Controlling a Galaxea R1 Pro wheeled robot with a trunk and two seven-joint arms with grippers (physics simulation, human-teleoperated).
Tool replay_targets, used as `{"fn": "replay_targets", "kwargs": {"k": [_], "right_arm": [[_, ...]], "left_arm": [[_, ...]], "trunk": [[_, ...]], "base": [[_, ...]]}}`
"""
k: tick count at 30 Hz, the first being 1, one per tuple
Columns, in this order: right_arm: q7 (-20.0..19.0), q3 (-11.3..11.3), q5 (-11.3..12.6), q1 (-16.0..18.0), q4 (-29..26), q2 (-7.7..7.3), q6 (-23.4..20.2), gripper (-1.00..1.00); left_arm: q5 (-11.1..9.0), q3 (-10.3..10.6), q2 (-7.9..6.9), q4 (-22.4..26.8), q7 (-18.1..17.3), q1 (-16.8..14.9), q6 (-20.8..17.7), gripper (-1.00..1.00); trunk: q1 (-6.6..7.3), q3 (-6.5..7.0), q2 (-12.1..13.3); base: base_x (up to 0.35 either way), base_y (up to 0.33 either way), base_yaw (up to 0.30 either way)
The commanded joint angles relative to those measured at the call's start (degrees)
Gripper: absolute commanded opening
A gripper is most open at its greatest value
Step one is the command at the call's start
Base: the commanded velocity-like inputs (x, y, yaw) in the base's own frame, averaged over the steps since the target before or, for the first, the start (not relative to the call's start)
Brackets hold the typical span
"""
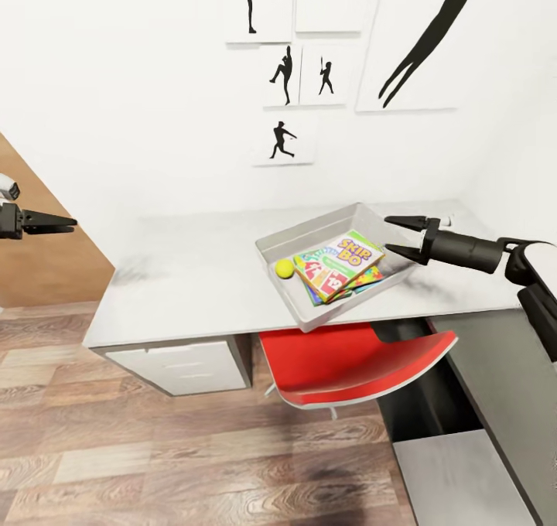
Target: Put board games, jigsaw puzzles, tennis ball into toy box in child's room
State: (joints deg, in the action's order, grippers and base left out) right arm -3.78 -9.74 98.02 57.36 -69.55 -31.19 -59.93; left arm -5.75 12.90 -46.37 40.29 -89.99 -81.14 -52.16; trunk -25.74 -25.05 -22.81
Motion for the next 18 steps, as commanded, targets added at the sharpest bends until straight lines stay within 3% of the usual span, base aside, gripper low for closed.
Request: {"fn": "replay_targets", "kwargs": {"k": [1,7,15,18], "right_arm": [[-1.49,-0.11,-0.43,0.00,0.14,-0.45,-0.07,1.00],[-3.42,-0.11,-0.67,-1.10,0.53,-2.75,-0.07,1.00],[-3.73,-0.19,-0.23,-2.94,-0.25,-2.99,-0.07,1.00],[-5.63,-0.19,-0.37,-6.35,-1.67,-3.00,-0.07,1.00]], "left_arm": [[-0.53,0.46,-0.14,-0.04,-0.01,-0.09,-0.60,1.00],[-0.50,0.51,-0.21,-0.11,-0.01,-0.05,-0.59,1.00],[-0.50,0.46,-0.21,-0.78,-0.01,1.19,-0.58,1.00],[-0.48,0.46,-0.29,-0.82,-0.01,1.43,-0.52,1.00]], "trunk": [[-0.04,-0.01,-0.10],[-0.04,0.55,-0.10],[-0.04,1.30,-0.10],[-0.04,1.58,-0.10]], "base": [[0.000,0.000,-0.076],[0.000,0.000,-0.077],[0.000,0.000,-0.077],[0.000,0.000,-0.078]]}}
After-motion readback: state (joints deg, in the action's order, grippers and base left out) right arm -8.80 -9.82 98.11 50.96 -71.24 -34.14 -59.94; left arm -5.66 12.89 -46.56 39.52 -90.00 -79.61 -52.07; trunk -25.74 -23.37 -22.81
